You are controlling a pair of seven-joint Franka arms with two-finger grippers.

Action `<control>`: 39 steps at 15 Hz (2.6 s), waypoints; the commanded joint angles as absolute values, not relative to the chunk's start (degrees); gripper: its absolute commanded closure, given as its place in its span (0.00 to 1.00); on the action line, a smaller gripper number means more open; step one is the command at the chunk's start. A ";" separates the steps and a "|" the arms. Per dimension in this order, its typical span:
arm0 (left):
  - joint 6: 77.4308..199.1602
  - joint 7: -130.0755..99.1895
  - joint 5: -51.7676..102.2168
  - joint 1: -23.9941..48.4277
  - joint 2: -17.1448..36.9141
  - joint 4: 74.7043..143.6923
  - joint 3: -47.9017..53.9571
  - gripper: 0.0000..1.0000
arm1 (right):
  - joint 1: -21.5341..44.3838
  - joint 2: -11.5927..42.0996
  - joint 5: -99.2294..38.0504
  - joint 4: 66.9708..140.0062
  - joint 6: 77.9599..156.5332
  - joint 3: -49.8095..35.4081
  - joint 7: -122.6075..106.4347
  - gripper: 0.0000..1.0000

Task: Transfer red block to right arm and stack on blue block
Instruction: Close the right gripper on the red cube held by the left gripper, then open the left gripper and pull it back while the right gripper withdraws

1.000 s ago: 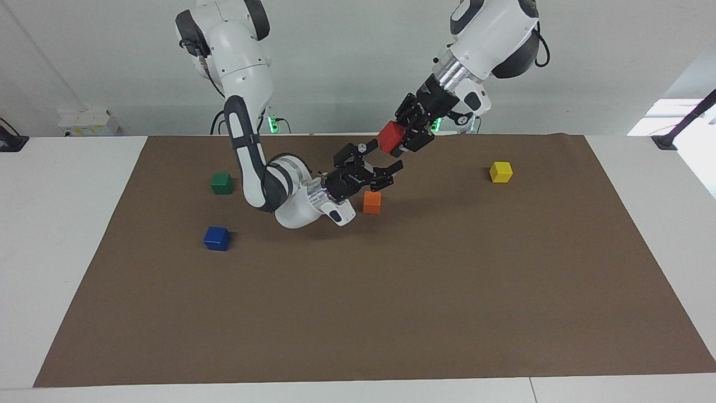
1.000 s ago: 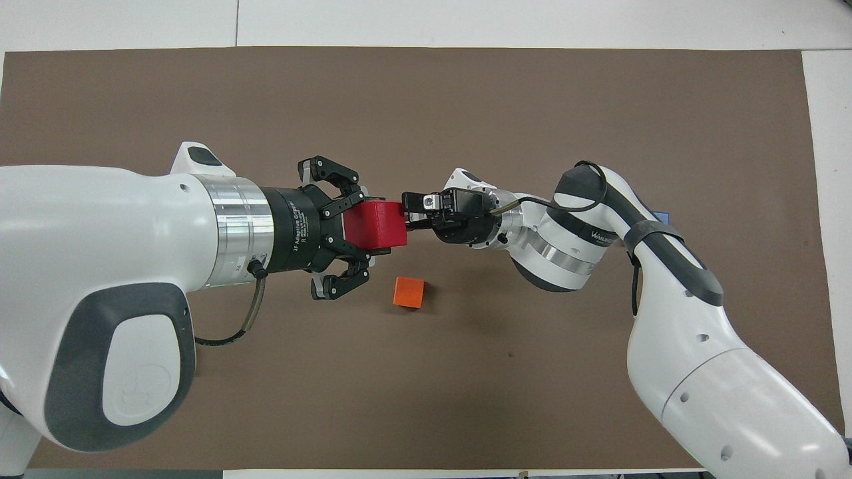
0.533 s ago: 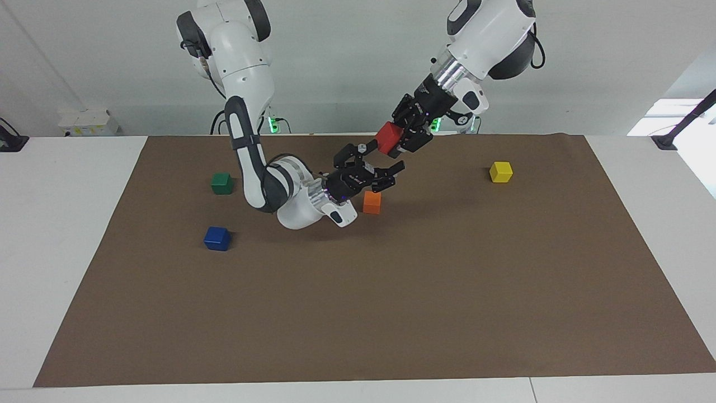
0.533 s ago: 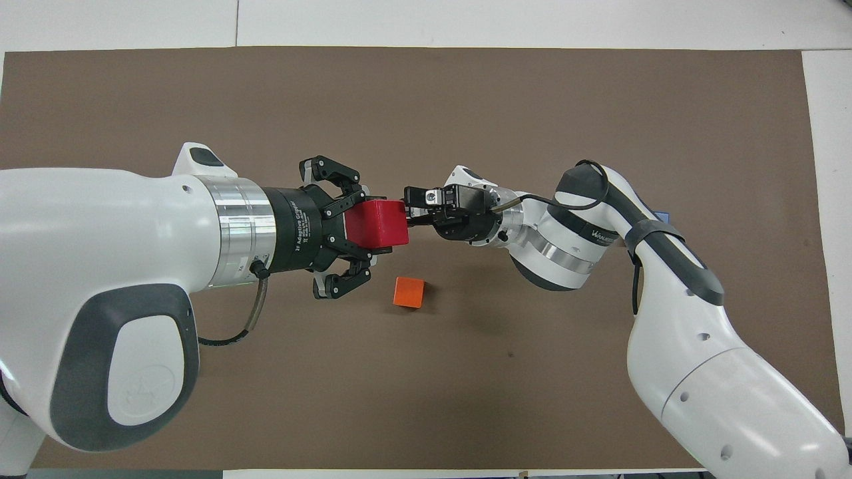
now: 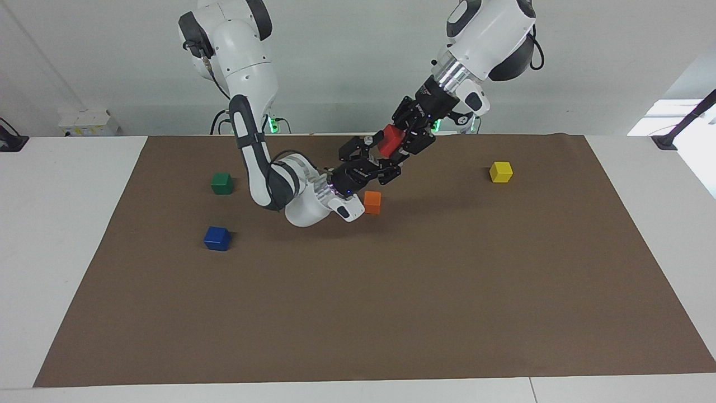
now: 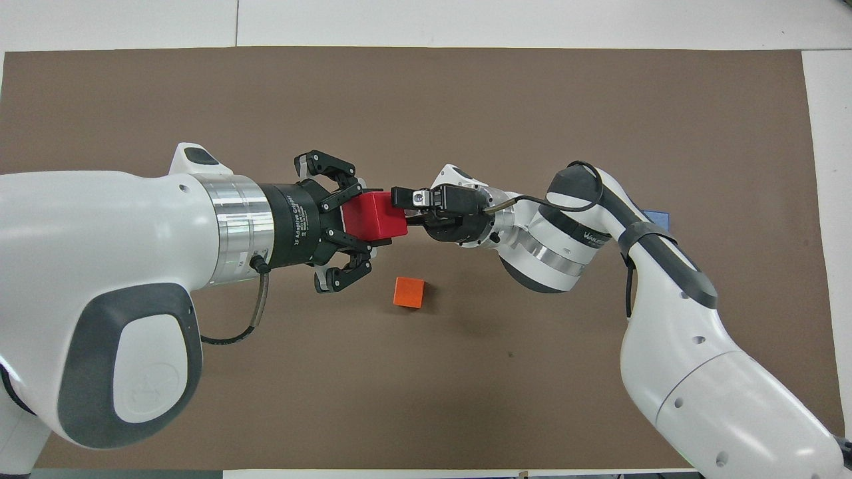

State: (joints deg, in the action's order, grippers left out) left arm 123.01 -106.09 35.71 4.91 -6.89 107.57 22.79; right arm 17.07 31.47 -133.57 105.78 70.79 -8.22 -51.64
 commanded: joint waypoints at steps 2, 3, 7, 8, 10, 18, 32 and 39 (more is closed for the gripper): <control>124.54 -106.70 37.62 5.18 -8.61 109.51 22.94 1.00 | 16.35 32.34 -132.90 105.20 70.66 -8.26 -52.56 0.27; 124.54 -106.61 37.62 5.10 -8.61 109.51 22.94 1.00 | 16.26 32.34 -132.72 105.21 70.66 -8.17 -52.65 0.40; 124.54 -106.79 37.62 5.10 -8.53 109.51 22.94 1.00 | 16.35 32.34 -132.54 105.21 70.75 -8.26 -54.41 1.00; 124.54 -107.05 37.62 5.10 -8.61 109.51 22.94 1.00 | 16.09 32.26 -132.45 105.21 70.75 -8.17 -54.23 1.00; 124.54 -107.14 37.53 5.10 -8.61 109.51 22.94 1.00 | 15.82 32.26 -132.36 105.21 70.66 -8.17 -54.40 1.00; 124.37 -107.75 37.35 5.10 -8.53 109.25 23.55 0.00 | 14.94 31.47 -132.54 105.12 72.15 -8.17 -53.62 1.00; 113.48 -100.75 31.64 4.13 -8.26 104.41 13.12 0.00 | 10.03 26.72 -120.87 105.82 83.39 -7.91 -50.63 1.00; 111.80 -81.06 28.41 2.81 -8.44 106.96 3.17 0.00 | 1.95 23.12 -99.44 107.05 89.38 -7.91 -49.75 1.00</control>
